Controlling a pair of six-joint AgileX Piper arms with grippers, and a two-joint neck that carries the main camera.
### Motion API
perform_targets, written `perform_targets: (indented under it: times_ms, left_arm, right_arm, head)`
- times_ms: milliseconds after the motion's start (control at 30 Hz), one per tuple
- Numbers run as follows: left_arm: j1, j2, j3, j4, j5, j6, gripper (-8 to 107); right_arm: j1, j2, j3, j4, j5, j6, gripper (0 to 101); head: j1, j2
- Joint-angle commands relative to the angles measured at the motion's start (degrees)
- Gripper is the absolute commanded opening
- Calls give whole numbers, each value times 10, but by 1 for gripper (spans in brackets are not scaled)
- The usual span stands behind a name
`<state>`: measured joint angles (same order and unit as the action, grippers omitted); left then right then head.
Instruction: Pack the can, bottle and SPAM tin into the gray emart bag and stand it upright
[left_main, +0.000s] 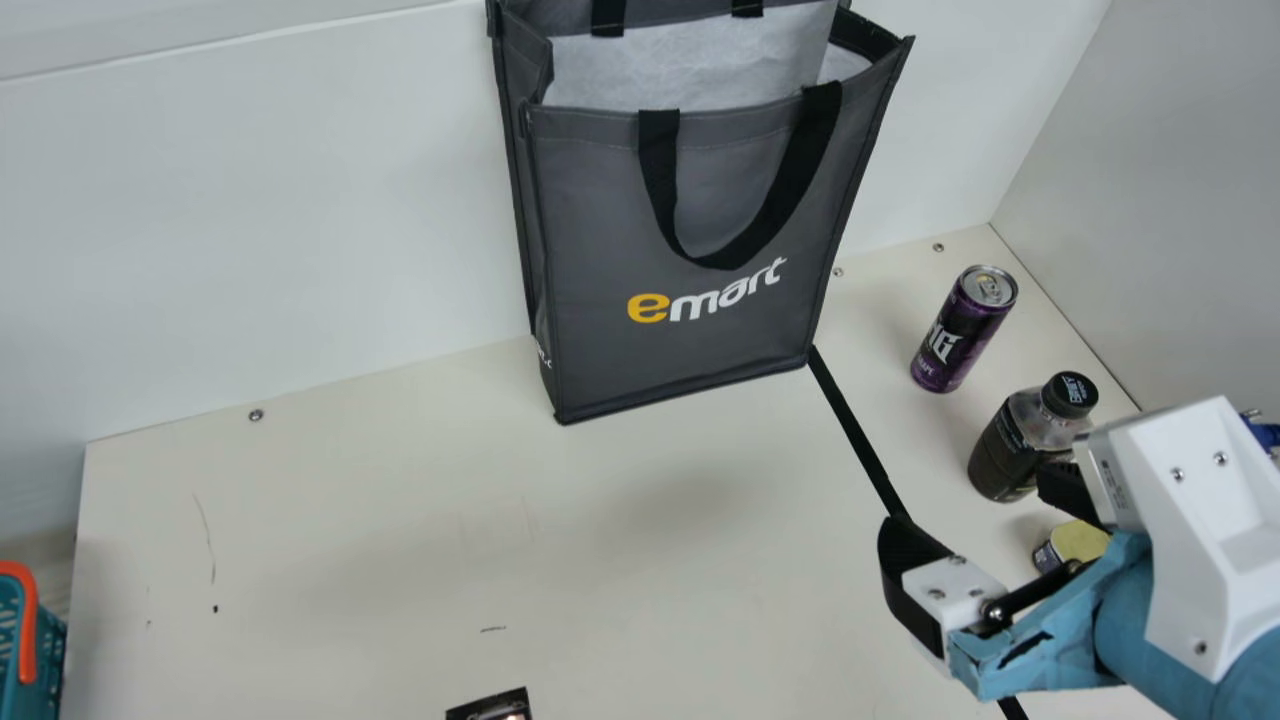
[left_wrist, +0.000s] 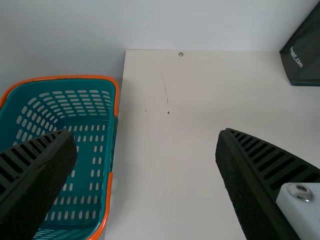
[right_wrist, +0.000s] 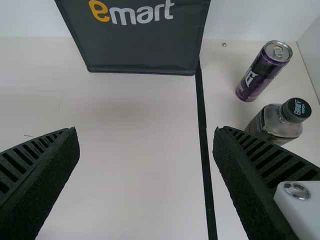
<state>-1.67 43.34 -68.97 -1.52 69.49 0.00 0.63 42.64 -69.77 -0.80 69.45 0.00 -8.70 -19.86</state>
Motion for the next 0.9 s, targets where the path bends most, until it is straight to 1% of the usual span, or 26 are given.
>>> perform_targets:
  times_ms: [0, 867]
  left_arm:
    - [0, 0, 0, 0, 0, 0, 90]
    - [0, 0, 0, 0, 0, 0, 90]
  right_arm:
    - [0, 0, 0, 0, 0, 0, 95]
    - [0, 0, 0, 0, 0, 0, 95]
  head:
    - [-13, -1]
    - [-13, -1]
